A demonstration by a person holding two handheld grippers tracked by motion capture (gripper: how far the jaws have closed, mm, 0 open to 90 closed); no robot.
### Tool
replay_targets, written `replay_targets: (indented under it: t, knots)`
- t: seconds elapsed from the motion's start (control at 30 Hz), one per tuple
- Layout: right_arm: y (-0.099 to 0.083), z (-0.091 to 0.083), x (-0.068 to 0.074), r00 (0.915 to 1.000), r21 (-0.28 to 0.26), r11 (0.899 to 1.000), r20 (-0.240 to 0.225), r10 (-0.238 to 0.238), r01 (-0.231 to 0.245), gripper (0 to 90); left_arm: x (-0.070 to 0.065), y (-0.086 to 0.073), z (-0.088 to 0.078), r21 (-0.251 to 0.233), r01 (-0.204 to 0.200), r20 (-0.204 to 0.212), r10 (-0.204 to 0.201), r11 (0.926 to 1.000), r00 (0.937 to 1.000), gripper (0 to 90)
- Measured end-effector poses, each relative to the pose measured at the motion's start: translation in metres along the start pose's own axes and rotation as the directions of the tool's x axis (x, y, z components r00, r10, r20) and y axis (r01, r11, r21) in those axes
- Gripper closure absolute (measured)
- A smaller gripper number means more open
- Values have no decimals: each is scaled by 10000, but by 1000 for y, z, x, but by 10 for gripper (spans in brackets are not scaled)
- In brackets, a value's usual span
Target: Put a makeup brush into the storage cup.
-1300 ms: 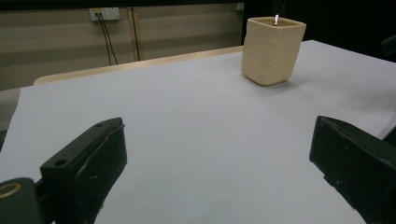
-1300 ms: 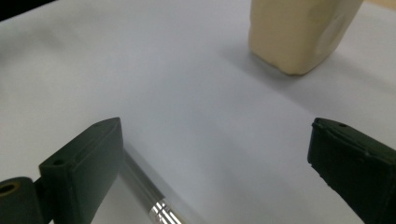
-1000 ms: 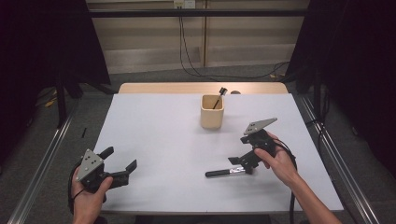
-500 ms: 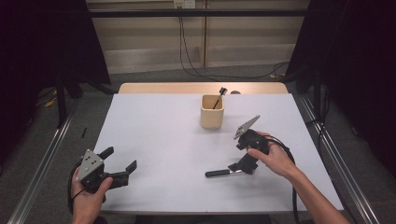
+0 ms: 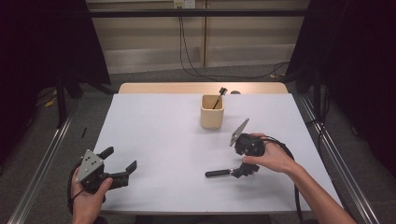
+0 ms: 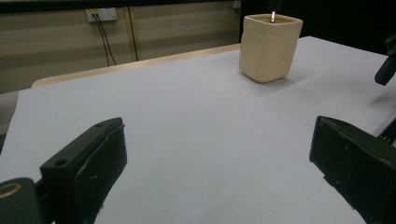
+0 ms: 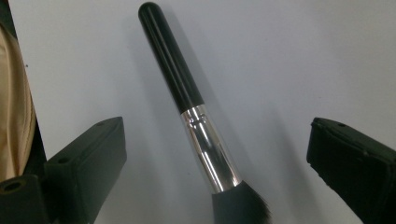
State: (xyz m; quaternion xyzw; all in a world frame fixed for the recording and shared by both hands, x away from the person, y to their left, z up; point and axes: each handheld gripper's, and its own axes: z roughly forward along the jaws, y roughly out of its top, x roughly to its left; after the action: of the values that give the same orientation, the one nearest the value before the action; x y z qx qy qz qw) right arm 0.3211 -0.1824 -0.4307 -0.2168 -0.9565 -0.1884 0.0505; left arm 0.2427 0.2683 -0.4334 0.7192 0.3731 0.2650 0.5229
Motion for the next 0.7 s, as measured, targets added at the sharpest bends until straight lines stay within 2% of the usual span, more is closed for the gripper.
replay_targets:
  t: [0.2, 0.3, 0.4, 0.53, 0.7]
  knots:
    - [2, 4, 1, 9989, 642, 9969, 97, -465, 458, 69, 1, -1, 0, 4, 41, -34, -41, 10000, 10000, 40]
    - [3, 6, 1, 9987, 887, 9950, 168, -476, 460, 63, 1, -1, 0, 30, 28, -40, -28, 10000, 10000, 39]
    - [3, 9, 0, 9979, 945, 9936, 155, -629, 612, 43, 0, -1, 0, 51, -1, -21, 1, 10000, 10000, 40]
    - [4, 13, 3, 9968, 976, 9924, 175, -776, 755, 62, -1, -1, 0, 95, -81, 32, 80, 9999, 10000, 40]
    - [4, 17, 4, 9933, 1414, 9838, 177, -1142, 1106, 190, -1, -1, 0, 116, -87, 11, 86, 9999, 10000, 39]
